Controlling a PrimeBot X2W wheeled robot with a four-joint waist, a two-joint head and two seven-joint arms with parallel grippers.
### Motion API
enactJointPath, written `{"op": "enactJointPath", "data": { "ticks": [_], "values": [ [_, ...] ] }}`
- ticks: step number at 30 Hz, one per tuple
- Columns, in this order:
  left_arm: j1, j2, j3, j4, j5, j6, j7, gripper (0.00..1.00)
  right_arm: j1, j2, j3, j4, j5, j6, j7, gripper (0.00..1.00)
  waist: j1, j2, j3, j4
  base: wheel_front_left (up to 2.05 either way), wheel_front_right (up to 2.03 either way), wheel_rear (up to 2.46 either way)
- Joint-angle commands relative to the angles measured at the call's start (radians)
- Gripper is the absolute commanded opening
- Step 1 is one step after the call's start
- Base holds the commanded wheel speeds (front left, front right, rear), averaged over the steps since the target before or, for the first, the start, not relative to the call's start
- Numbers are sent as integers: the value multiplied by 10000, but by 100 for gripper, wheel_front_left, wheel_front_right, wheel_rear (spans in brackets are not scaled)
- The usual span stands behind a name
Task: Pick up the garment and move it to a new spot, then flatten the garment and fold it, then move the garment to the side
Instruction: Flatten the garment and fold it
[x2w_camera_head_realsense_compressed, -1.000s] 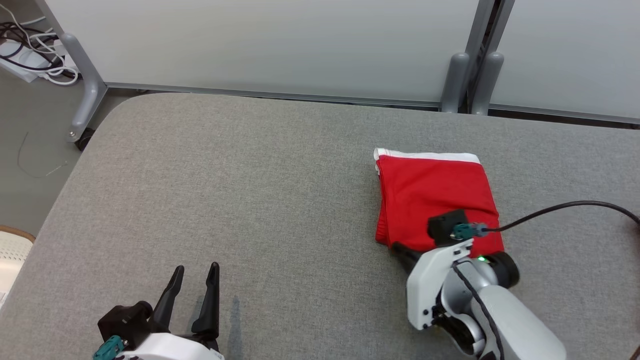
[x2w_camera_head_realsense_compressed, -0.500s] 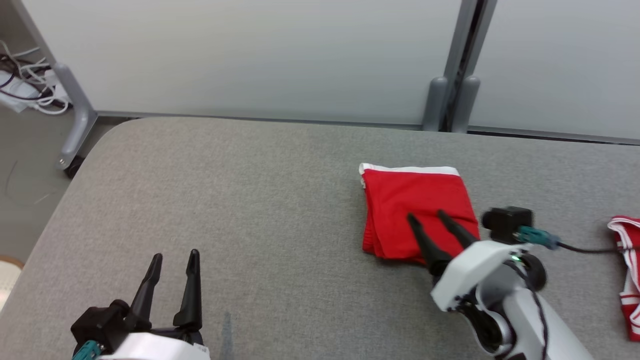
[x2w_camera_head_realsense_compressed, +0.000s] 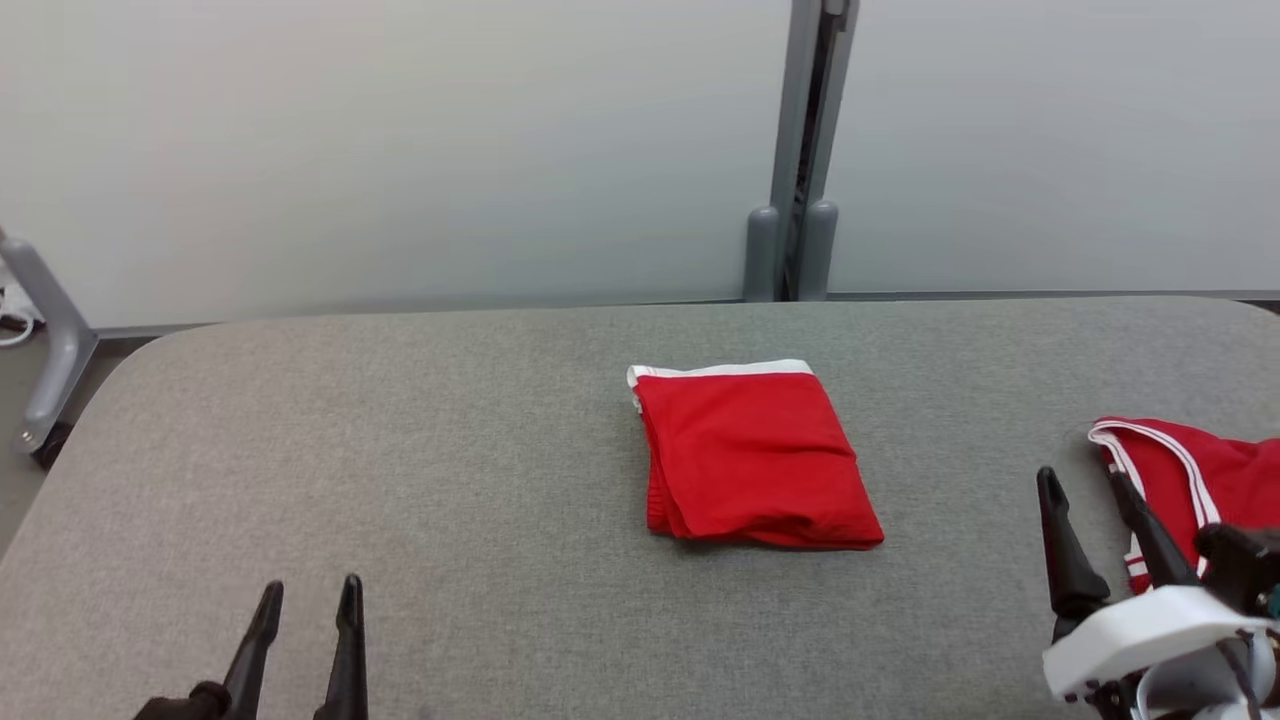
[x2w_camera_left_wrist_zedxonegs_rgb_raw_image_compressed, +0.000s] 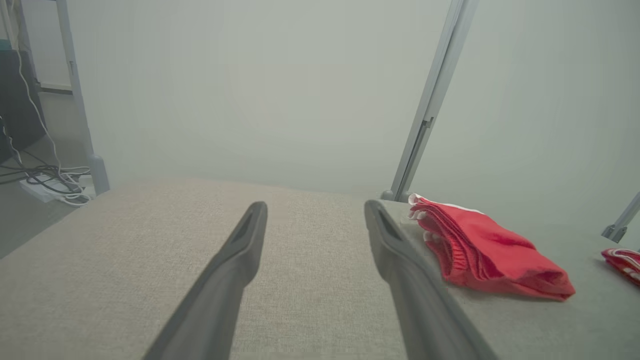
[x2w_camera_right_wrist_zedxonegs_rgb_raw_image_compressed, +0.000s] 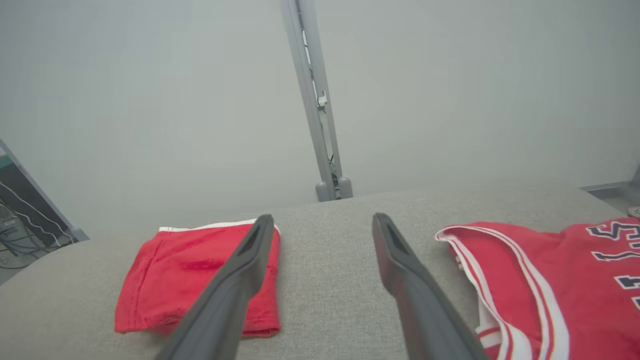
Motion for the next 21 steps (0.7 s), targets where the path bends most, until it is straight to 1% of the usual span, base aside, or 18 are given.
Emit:
{"op": "enactJointPath", "data": {
  "ticks": [1,9,14,16,21],
  "values": [
    [120,117,-4,194,54,-38,0,100,204,-27,17,-188,-167,7,100,100,0,0,-112,-139,0,0,0],
    [225,243,69,886,41,282,394,100,942,-34,-145,-445,-989,7,474,100,0,0,-285,-326,0,0,0],
    [377,303,274,1007,-155,361,374,100,1070,-40,25,-283,-1082,5,409,100,0,0,-374,-401,0,0,0],
    [463,336,352,1043,-207,406,340,100,1104,-116,302,-254,-1238,5,268,100,0,0,-418,-455,0,0,0],
    [486,372,479,907,-234,402,219,100,1098,-115,416,-190,-1161,5,160,100,0,0,-428,-520,0,0,0]
  ]
}}
